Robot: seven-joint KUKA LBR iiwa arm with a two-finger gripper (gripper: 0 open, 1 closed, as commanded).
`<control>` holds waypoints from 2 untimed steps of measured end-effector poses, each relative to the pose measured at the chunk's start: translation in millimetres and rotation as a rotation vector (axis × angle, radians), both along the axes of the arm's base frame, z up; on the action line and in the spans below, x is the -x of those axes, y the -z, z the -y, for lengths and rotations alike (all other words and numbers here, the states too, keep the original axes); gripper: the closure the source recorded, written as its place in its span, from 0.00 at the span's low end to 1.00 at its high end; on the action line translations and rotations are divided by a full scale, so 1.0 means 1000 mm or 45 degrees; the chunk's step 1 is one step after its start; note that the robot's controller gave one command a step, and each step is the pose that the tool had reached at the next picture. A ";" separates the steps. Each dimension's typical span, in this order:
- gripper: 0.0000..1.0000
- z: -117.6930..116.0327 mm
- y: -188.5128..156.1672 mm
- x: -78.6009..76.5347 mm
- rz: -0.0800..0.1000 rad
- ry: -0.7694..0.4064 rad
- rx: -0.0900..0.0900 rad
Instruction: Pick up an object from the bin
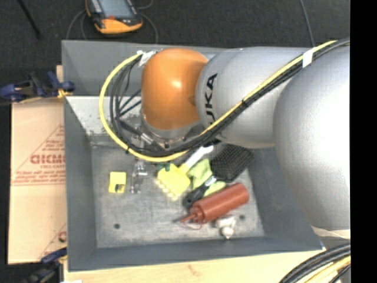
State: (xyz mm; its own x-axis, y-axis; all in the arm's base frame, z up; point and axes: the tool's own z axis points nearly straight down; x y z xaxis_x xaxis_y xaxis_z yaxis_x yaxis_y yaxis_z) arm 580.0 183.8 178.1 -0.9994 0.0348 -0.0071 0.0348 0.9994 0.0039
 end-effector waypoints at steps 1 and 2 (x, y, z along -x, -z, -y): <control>0.00 -0.007 0.038 0.004 -0.010 -0.033 0.007; 0.00 -0.008 0.065 -0.004 -0.008 0.318 0.001</control>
Offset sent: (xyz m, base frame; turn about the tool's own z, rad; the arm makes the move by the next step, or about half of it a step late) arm 0.0050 0.0076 -0.0769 0.2901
